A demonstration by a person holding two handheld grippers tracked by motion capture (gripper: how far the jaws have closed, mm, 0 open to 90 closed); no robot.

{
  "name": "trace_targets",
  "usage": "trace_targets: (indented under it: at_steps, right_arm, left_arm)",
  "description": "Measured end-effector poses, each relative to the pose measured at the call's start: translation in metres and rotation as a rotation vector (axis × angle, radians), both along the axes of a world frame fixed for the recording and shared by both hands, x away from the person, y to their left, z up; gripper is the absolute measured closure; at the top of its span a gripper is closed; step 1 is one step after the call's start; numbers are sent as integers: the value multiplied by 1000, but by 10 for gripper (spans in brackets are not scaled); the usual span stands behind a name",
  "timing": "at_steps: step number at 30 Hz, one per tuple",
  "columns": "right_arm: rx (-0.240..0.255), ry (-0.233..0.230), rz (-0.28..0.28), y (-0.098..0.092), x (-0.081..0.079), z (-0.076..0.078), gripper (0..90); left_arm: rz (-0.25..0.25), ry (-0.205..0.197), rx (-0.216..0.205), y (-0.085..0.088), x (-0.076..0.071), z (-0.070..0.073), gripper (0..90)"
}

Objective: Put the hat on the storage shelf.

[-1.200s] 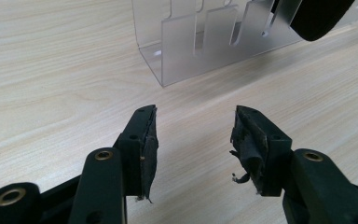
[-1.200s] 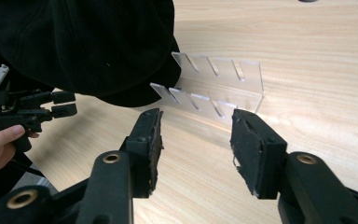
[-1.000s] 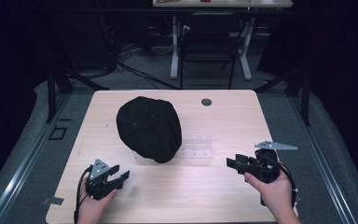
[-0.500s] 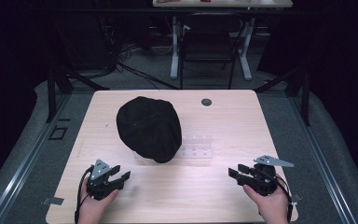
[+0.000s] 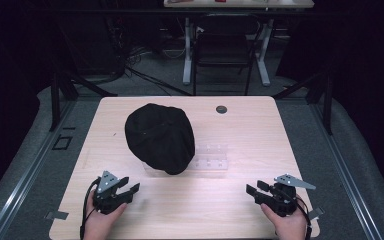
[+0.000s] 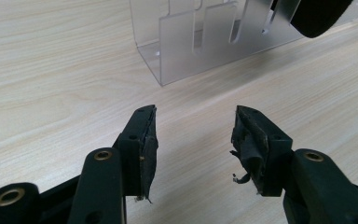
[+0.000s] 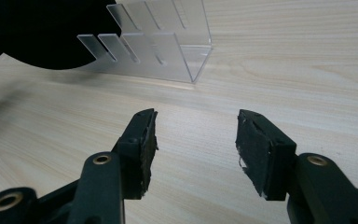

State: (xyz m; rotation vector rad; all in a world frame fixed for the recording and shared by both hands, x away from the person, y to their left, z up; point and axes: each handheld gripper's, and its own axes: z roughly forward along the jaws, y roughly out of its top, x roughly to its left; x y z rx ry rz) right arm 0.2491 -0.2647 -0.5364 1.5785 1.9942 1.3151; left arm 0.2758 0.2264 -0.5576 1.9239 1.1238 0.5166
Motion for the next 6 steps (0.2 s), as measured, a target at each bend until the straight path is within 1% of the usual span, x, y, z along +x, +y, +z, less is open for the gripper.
trace_targets:
  at_steps: [3,5,6]
  right_arm:
    - [-8,2,5,1,-2,-4,470]
    - [1,1,3,2,-3,-6,470]
    - [1,5,7,1,-3,-6,470]
  left_arm:
    - [-3,-3,-1,-1,0,0,502]
    - [-5,-3,-6,-1,0,1,502]
    - [-6,-6,-16,-3,0,1,502]
